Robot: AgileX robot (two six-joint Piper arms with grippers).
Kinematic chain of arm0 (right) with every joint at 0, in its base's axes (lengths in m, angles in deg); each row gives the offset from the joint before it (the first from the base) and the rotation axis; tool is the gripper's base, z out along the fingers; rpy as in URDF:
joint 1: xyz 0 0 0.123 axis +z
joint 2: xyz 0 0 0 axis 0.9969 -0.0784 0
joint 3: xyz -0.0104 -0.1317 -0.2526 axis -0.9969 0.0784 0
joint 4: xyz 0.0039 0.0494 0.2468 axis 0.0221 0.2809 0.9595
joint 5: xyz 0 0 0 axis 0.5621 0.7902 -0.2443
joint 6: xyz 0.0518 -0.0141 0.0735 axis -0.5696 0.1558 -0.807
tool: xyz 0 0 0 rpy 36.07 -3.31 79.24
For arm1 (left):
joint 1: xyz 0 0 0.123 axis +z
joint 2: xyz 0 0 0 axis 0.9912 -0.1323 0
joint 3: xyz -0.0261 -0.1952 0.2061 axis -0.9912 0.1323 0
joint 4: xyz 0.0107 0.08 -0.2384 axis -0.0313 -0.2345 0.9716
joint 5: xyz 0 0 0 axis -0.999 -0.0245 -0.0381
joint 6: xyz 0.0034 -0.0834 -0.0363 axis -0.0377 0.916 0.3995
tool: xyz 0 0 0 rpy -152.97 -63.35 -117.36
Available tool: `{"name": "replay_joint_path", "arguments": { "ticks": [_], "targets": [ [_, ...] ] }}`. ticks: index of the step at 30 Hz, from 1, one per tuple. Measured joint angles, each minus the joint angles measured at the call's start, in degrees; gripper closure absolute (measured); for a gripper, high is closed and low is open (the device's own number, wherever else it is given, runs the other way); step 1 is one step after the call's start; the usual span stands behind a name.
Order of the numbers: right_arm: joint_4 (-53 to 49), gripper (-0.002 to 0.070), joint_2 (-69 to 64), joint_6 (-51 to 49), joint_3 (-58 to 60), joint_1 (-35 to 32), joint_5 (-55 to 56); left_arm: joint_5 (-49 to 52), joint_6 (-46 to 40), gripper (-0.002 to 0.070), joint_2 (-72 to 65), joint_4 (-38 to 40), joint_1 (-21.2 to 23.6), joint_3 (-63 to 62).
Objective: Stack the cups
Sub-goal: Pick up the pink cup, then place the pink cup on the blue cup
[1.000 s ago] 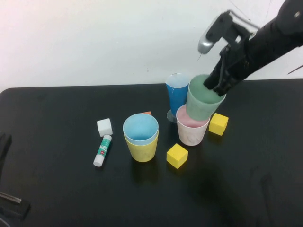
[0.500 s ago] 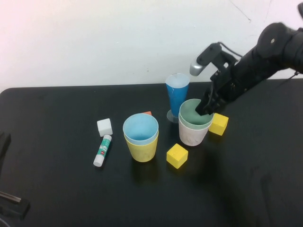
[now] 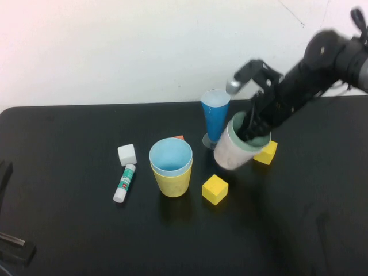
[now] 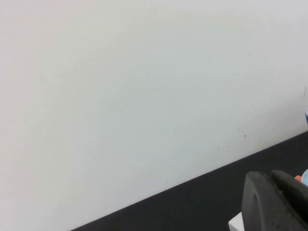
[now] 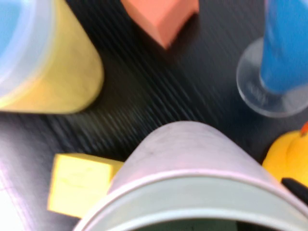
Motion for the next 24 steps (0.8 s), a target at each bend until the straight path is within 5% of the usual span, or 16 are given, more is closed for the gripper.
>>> {"name": "replay_joint_path", "arguments": {
  "ticks": [8, 18, 24],
  "targets": [
    [1.81, 0.0605, 3.0, -3.91, -16.86, 1.96, -14.46, -0.04, 0.0, 0.0676, 0.0, 0.14, 0.0, 0.0],
    [-8.09, 0.0606, 1.09, -4.13, -21.42, 15.67, -10.95, -0.04, 0.12, 0.0676, 0.0, 0.34, 0.0, 0.0],
    [-13.58, 0.0606, -2.42, -4.13, -21.42, 17.18, -9.99, -0.04, 0.12, 0.0676, 0.0, 0.76, 0.0, 0.0]
  ]
}}
